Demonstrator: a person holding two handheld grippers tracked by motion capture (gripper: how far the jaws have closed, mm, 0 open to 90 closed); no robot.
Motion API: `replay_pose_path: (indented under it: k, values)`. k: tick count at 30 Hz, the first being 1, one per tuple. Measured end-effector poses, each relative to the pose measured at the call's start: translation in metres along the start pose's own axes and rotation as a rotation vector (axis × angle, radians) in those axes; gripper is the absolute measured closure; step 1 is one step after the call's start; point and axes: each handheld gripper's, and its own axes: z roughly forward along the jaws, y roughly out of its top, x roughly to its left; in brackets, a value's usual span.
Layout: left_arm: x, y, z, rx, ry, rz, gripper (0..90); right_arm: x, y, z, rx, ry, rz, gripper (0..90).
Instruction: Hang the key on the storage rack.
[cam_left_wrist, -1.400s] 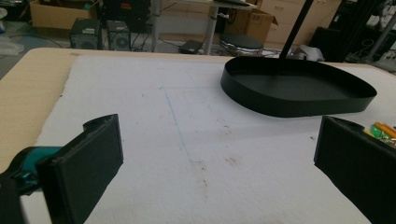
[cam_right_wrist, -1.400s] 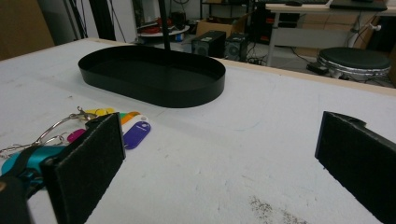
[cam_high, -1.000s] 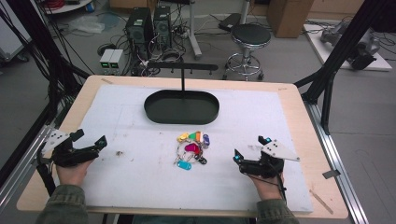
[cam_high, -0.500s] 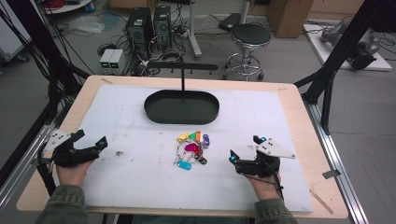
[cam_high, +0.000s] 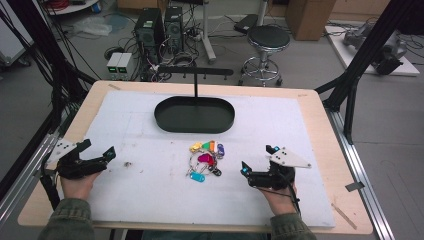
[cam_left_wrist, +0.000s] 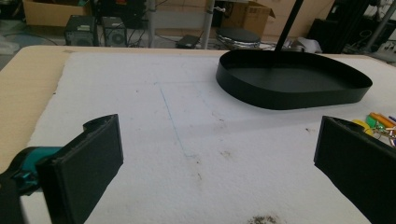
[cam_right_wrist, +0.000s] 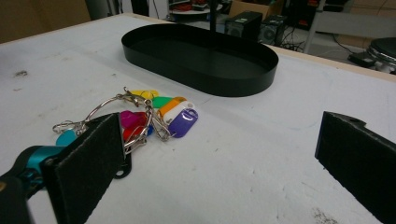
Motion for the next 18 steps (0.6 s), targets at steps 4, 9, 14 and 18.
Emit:
replay_pose_path:
  k: [4, 9, 14, 18]
  values:
    - [0.0, 0.0, 0.0, -0.001, -0.001, 0.002, 1.7, 0.002, 0.002, 0.002, 0.005, 0.014, 0.002, 0.5]
    - [0.0, 0.0, 0.0, 0.003, 0.0, 0.006, 1.7, 0.006, 0.005, 0.006, 0.014, 0.035, 0.005, 0.5]
    - [-0.001, 0.0, 0.001, 0.005, 0.0, 0.007, 1.7, 0.008, 0.008, 0.013, 0.026, 0.056, 0.008, 0.5]
    - [-0.001, 0.0, 0.001, 0.007, 0.0, 0.007, 1.7, 0.012, 0.01, 0.019, 0.044, 0.09, 0.016, 0.5]
